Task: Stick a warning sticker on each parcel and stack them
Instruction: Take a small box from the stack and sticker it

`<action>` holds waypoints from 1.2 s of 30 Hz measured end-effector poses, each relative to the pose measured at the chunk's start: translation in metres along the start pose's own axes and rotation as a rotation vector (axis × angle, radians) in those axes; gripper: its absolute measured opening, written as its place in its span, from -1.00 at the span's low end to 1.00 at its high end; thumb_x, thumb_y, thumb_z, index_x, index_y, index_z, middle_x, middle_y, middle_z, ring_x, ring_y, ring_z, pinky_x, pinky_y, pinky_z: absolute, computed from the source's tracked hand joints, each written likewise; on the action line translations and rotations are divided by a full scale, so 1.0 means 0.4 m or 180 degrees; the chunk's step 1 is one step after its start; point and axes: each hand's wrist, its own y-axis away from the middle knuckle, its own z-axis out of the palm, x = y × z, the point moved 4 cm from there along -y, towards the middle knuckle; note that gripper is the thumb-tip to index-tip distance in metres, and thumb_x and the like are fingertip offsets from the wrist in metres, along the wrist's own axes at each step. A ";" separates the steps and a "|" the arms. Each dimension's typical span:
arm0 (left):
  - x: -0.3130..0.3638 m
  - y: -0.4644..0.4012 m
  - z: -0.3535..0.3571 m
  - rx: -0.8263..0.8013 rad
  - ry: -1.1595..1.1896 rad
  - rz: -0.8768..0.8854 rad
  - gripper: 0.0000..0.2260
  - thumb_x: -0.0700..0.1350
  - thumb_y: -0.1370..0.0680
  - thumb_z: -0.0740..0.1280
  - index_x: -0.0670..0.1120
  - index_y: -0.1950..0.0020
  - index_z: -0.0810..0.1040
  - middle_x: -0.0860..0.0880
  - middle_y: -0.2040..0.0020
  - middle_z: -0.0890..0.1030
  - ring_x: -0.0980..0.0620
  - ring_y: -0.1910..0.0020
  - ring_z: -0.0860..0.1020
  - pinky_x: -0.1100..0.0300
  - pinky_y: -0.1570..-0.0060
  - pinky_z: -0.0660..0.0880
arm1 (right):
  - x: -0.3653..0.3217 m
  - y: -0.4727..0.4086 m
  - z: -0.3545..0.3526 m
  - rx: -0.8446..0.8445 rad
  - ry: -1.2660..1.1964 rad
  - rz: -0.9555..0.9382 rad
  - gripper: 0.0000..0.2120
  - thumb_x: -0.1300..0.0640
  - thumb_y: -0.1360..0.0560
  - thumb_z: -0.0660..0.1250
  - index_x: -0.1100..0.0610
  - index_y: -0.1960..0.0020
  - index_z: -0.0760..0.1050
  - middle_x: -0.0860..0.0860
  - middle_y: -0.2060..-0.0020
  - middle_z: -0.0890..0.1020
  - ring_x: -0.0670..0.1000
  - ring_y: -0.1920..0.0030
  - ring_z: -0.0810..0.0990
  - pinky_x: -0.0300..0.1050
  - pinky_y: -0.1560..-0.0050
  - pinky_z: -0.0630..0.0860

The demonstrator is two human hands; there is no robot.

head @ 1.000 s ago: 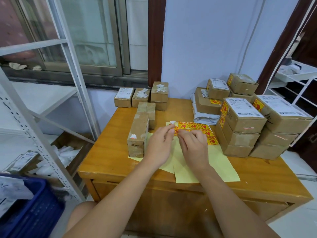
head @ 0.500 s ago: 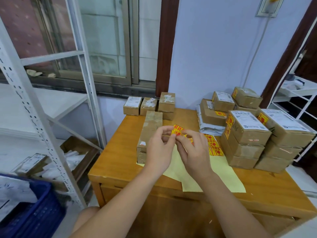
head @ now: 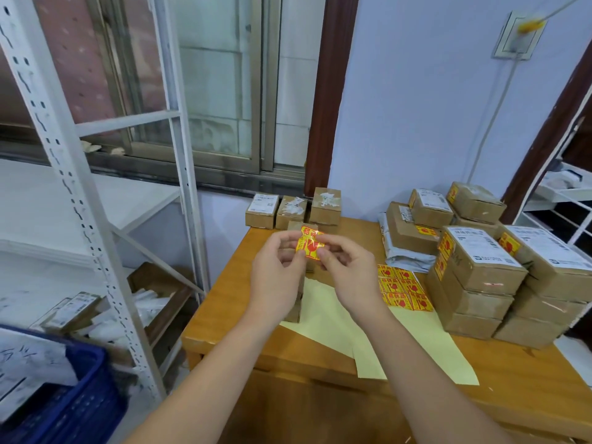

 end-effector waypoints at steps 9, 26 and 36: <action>-0.072 -0.089 -0.082 -0.0363 -0.1056 -0.0047 -0.84 -0.07 -0.61 0.41 0.08 -0.18 0.56 0.11 -0.19 0.55 0.22 -0.13 0.54 0.42 0.06 0.48 | 0.063 -0.061 0.018 0.0173 0.0194 0.0665 -0.77 0.23 -0.60 0.37 -0.03 -0.16 0.65 -0.06 0.07 0.67 -0.05 0.09 0.66 -0.24 0.13 0.57; -0.222 -0.081 -0.016 -0.0847 -0.0734 -0.0900 -0.49 0.07 -0.61 0.40 0.03 -0.52 0.35 0.09 -0.38 0.48 0.11 -0.33 0.46 0.14 -0.30 0.47 | 0.152 -0.140 0.084 -0.0596 0.1051 0.0674 -0.79 0.22 -0.61 0.34 -0.01 -0.14 0.67 -0.09 -0.03 0.65 -0.08 -0.06 0.59 -0.08 -0.14 0.57; -0.230 -0.075 -0.011 -0.0772 -0.0731 -0.0943 -0.49 0.14 -0.58 0.43 0.09 -0.49 0.38 0.10 -0.37 0.49 0.03 -0.25 0.55 -0.04 -0.28 0.53 | 0.155 -0.154 0.091 -0.0673 0.1492 0.0509 -0.79 0.24 -0.56 0.34 0.03 -0.10 0.67 -0.06 0.07 0.67 -0.02 0.04 0.63 -0.07 -0.01 0.59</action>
